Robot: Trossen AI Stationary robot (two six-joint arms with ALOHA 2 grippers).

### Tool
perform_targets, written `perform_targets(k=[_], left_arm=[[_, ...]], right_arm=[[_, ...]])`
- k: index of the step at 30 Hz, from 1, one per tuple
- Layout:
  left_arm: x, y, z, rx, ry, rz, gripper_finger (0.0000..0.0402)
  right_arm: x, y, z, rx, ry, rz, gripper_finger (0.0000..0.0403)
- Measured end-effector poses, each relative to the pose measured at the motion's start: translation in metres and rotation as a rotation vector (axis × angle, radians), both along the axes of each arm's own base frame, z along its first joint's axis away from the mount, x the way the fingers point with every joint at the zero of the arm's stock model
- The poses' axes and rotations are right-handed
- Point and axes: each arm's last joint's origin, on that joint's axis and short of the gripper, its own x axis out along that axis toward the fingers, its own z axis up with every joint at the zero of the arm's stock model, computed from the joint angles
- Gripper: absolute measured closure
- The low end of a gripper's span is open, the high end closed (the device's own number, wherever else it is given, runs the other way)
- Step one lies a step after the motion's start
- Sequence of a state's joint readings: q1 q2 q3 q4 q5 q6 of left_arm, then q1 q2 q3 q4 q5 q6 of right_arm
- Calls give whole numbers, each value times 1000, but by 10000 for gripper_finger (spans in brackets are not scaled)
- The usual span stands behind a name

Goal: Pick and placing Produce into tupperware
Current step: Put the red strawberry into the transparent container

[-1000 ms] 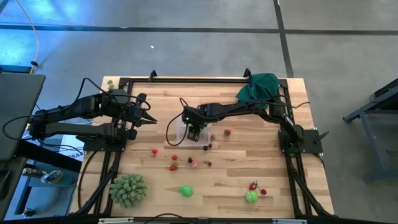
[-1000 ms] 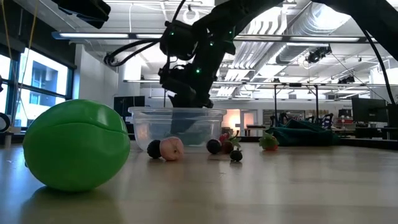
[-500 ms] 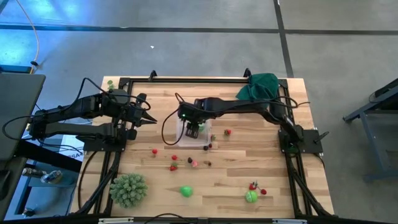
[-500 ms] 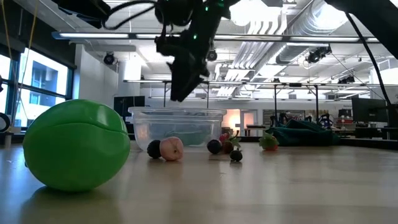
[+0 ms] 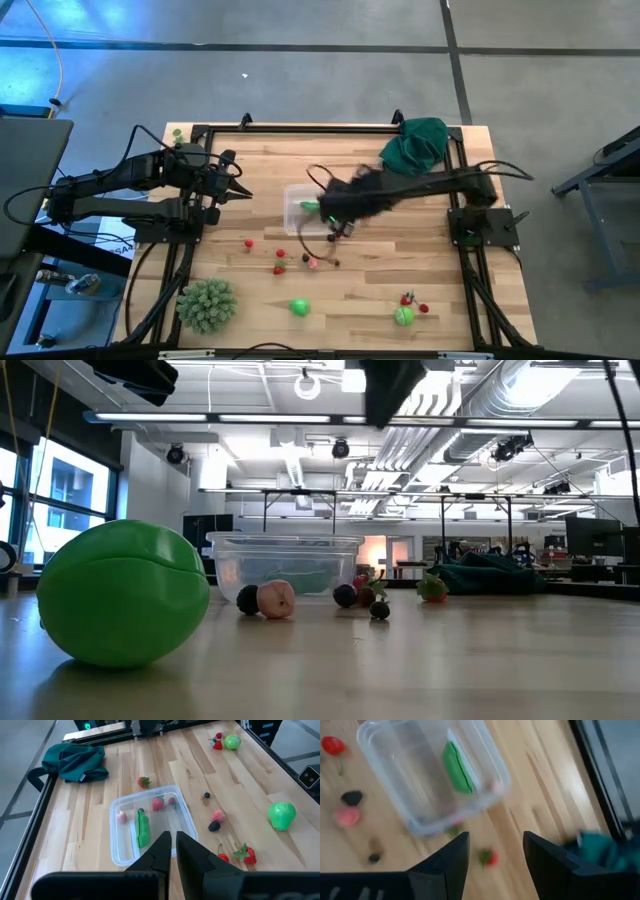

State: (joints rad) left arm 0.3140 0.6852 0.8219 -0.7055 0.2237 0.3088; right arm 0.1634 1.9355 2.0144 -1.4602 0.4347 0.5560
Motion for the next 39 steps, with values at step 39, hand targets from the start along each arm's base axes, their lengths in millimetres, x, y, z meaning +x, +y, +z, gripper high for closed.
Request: perform_targets(k=[39], left_arm=[[0, 0, 0, 0, 0, 0, 383]], right_arm=[[-116, 163, -121, 458, 239, -1005, 225]])
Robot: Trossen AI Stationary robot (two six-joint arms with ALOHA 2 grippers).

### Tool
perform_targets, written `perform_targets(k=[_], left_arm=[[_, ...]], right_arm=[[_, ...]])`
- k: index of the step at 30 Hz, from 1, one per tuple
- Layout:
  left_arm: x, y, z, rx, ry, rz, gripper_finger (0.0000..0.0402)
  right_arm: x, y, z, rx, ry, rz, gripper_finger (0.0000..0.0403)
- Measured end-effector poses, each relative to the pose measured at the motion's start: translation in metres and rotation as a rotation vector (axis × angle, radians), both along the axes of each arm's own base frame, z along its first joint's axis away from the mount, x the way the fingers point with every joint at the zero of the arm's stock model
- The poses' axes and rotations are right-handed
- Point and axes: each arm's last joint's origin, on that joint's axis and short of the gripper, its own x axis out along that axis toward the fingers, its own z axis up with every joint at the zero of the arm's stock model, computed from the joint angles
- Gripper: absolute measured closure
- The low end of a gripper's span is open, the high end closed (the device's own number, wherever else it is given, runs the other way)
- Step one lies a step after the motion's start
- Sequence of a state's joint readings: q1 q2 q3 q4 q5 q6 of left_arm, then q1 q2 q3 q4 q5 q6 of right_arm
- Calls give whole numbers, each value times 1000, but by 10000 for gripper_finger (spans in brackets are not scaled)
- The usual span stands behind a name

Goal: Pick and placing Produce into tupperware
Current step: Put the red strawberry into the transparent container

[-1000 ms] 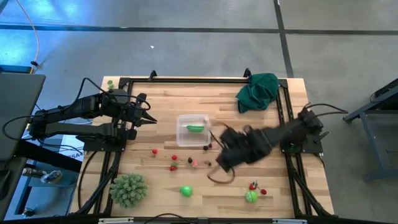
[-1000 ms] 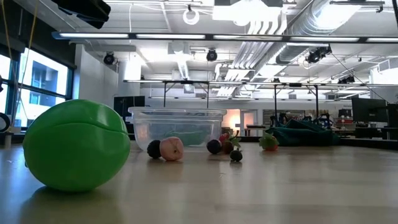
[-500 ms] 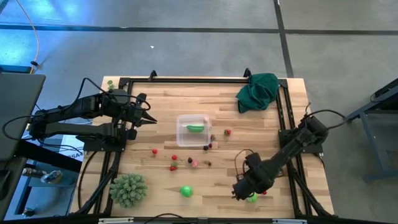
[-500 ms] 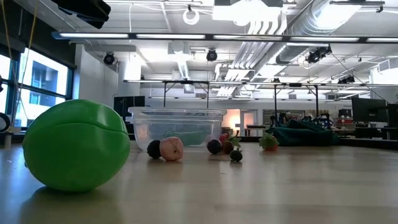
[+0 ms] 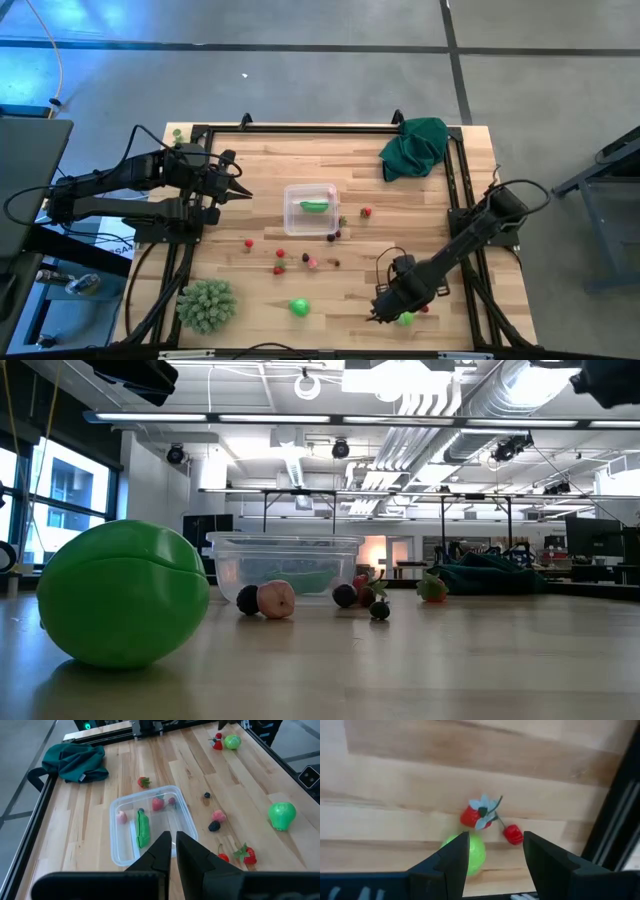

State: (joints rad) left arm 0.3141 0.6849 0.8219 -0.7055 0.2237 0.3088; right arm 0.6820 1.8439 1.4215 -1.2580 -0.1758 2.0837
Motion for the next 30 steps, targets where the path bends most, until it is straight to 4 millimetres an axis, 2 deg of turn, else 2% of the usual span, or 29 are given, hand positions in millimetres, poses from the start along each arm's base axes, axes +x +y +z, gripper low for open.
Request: perform_targets(k=[4, 17, 30], left_arm=[[0, 0, 0, 0, 0, 0, 383], [0, 0, 0, 0, 0, 0, 382], [0, 0, 0, 0, 0, 0, 382]], right_arm=[[2, 5, -11, 49, -39, -32, 225], [-3, 1, -47, 84, -62, -86, 225], [-8, -3, -52, 36, -35, -109, 225]])
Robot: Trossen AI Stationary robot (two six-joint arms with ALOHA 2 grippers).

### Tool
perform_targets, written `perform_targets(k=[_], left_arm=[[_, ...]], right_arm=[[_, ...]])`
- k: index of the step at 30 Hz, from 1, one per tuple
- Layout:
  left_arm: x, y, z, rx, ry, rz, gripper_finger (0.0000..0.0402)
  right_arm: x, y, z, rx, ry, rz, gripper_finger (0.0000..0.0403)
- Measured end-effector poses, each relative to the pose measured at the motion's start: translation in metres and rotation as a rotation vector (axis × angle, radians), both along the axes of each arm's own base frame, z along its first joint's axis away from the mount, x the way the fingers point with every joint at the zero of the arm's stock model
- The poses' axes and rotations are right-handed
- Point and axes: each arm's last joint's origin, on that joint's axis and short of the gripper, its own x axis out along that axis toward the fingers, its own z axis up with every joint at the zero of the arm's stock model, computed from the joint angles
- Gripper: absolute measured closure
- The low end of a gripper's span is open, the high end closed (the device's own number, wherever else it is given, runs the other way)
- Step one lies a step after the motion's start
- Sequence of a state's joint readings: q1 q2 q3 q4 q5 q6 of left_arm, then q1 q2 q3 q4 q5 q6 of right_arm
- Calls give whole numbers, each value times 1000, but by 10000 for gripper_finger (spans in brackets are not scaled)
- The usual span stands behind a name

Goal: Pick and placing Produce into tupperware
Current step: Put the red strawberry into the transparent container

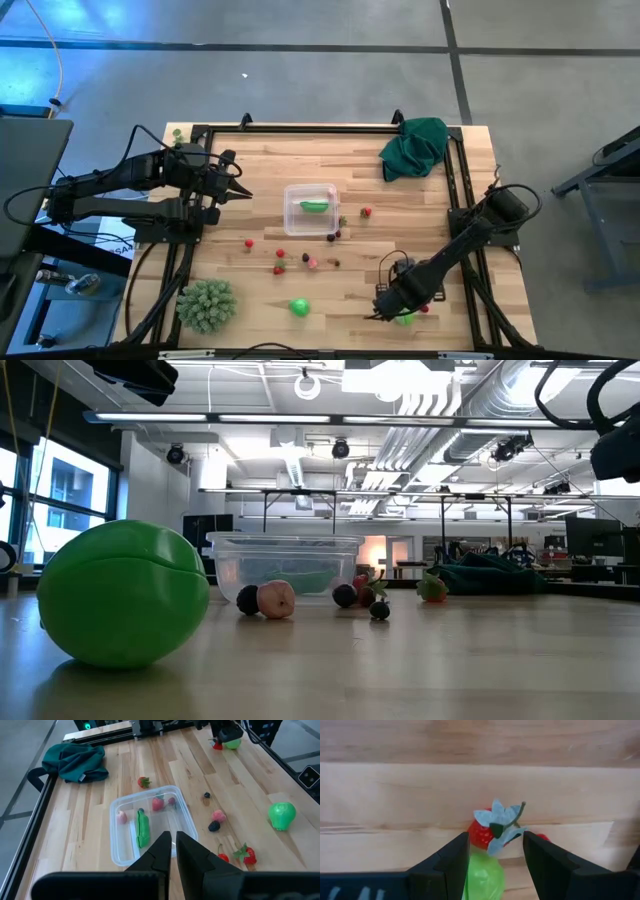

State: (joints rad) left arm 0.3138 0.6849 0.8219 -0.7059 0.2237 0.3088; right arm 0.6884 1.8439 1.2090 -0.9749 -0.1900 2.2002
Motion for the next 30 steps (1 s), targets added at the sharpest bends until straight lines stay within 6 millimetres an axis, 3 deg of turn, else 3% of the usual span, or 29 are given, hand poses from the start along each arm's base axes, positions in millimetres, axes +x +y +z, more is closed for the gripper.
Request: perform_targets(k=[16, 30], left_arm=[[0, 0, 0, 0, 0, 0, 383], [0, 0, 0, 0, 0, 0, 383]], right_arm=[[-3, -2, -22, 46, -53, -1, 225], [-4, -4, -22, 26, -42, 1, 241]])
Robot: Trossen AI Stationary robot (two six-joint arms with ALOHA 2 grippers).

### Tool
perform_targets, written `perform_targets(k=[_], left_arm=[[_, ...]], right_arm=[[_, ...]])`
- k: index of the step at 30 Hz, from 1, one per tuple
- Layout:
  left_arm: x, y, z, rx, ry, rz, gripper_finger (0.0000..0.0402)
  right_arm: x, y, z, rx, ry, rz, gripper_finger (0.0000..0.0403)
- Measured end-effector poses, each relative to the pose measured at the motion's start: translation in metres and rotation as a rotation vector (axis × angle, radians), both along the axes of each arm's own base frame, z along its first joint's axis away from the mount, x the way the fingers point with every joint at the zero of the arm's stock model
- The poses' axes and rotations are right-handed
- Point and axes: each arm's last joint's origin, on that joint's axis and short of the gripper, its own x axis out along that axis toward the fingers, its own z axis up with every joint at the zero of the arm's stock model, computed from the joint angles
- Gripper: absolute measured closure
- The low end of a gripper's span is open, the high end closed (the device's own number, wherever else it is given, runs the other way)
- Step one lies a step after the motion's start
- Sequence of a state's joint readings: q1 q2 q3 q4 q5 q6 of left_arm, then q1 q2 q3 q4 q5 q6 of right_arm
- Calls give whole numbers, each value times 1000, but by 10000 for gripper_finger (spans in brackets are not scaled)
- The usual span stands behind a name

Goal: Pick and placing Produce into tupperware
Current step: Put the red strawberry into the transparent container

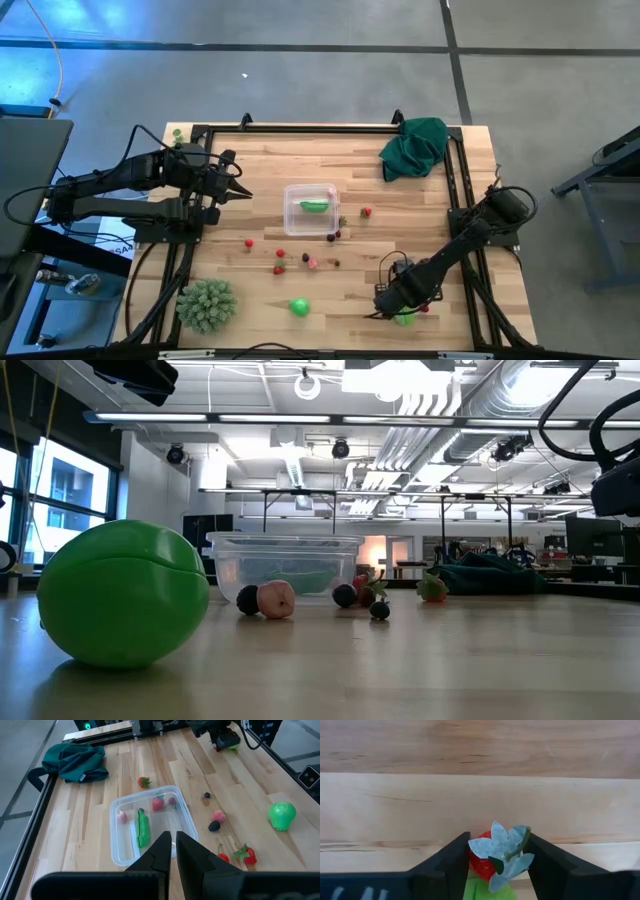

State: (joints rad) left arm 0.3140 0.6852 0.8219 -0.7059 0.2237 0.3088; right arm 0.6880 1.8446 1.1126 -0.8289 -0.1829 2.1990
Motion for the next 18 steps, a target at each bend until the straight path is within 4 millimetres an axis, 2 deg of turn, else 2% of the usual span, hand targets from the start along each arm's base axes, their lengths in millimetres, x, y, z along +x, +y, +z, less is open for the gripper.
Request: perform_targets(k=[6, 18], left_arm=[[0, 0, 0, 0, 0, 0, 383], [0, 0, 0, 0, 0, 0, 382]], right_arm=[[0, 0, 0, 2, -2, 0, 271], [1, 0, 0, -9, -18, 7, 274]])
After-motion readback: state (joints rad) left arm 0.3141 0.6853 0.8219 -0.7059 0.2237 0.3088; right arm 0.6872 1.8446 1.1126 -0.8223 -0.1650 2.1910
